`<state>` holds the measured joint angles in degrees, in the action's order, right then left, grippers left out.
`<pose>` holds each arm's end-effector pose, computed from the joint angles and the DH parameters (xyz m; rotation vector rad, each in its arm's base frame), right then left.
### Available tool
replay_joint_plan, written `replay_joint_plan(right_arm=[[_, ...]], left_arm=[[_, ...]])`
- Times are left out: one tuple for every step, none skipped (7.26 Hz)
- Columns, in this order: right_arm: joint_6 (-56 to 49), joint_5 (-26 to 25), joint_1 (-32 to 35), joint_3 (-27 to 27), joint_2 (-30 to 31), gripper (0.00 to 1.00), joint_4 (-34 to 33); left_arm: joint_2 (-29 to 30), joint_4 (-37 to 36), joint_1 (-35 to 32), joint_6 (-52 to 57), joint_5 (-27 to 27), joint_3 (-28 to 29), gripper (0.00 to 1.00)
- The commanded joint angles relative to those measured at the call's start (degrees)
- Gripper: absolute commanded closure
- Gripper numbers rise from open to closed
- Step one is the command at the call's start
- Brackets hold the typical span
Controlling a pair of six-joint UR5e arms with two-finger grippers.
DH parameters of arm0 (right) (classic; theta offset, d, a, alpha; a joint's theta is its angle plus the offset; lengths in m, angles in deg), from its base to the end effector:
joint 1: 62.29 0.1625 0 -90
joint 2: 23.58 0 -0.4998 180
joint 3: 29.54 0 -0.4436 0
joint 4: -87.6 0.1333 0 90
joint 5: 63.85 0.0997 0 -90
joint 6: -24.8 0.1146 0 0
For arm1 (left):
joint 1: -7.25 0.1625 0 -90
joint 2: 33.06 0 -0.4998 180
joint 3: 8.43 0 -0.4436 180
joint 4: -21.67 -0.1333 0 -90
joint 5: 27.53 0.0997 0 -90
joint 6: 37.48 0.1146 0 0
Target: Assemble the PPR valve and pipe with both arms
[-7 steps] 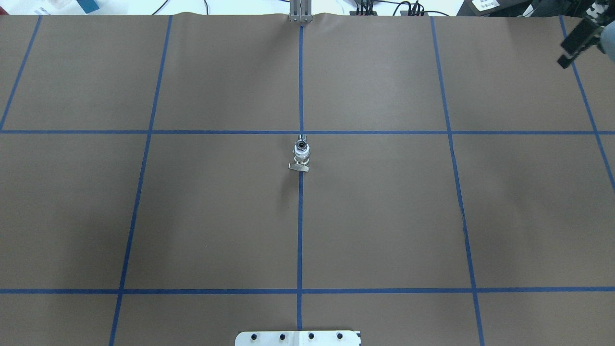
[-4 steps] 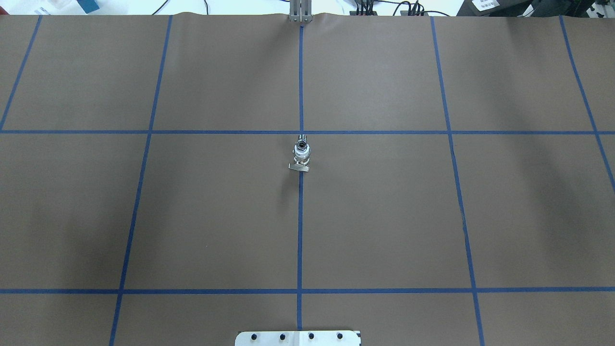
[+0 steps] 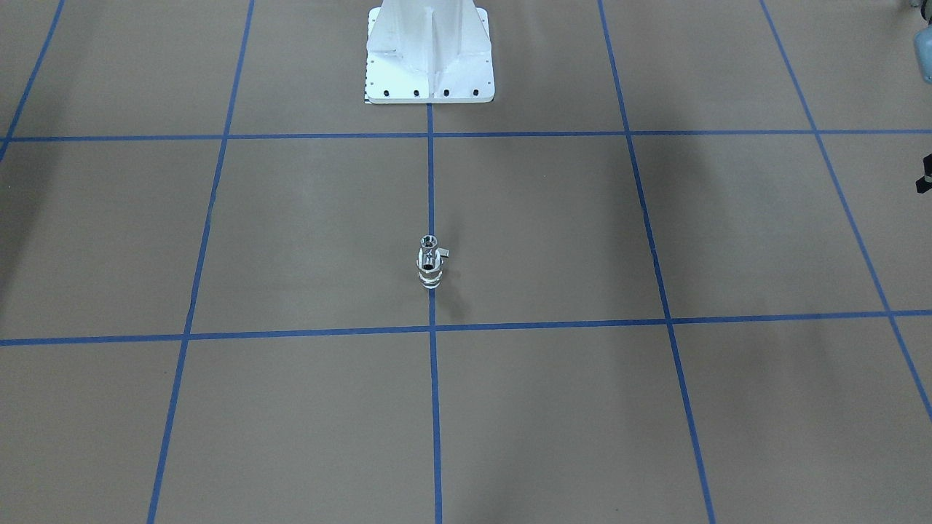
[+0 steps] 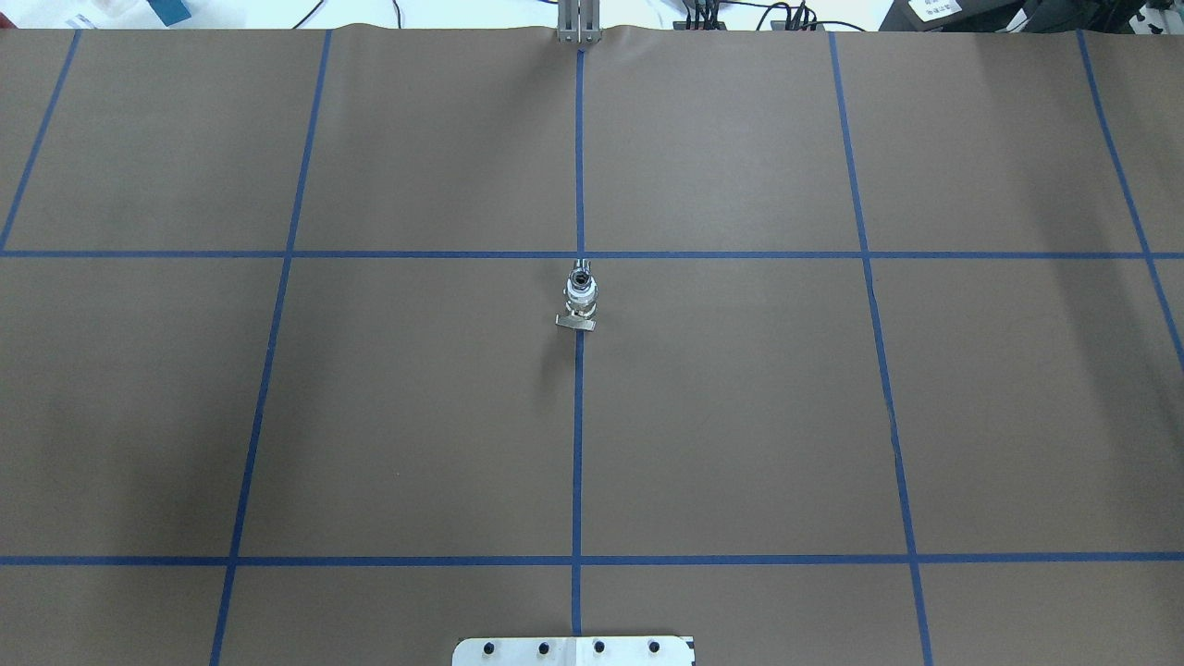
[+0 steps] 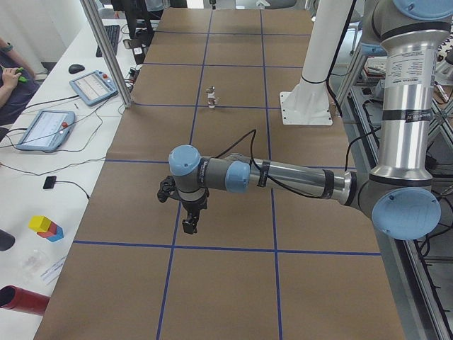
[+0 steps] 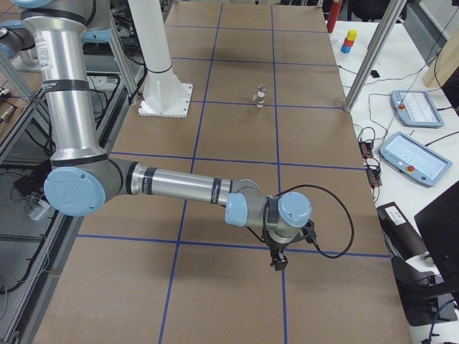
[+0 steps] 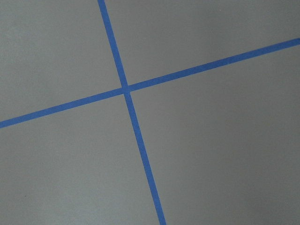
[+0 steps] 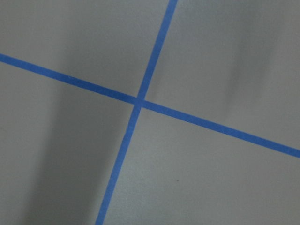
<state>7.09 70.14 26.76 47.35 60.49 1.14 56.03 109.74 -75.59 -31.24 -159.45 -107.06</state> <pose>0.0440 -0.5868 0.8037 0.0523 -0.7709 -0.2850 0.0109 -0.5423 0.6774 0.0909 0.7339 0.2601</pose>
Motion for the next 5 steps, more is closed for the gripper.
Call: replay_joint_plan(right_arm=[[11.41, 2.05, 0.43, 5.16, 1.7, 0.01, 0.16], [11.9, 2.06, 0.34, 11.03, 2.32, 0.01, -5.42], [11.91, 2.06, 0.26, 16.83, 2.41, 0.01, -12.35], [12.0, 2.15, 0.34, 21.07, 4.33, 0.01, -13.9], [12.08, 2.23, 0.26, 22.33, 5.22, 0.01, -13.65]], left_arm=[[0.04, 0.0, -0.04, 0.0, 0.0, -0.25, 0.01], [0.04, -0.09, -0.13, 0.0, 0.0, -0.42, 0.01], [-0.05, -0.09, -0.13, 0.0, 0.0, -0.51, 0.01], [-0.05, -0.09, -0.13, 0.0, 0.0, -0.43, 0.01], [-0.05, -0.09, -0.13, 0.0, 0.0, -0.51, 0.01]])
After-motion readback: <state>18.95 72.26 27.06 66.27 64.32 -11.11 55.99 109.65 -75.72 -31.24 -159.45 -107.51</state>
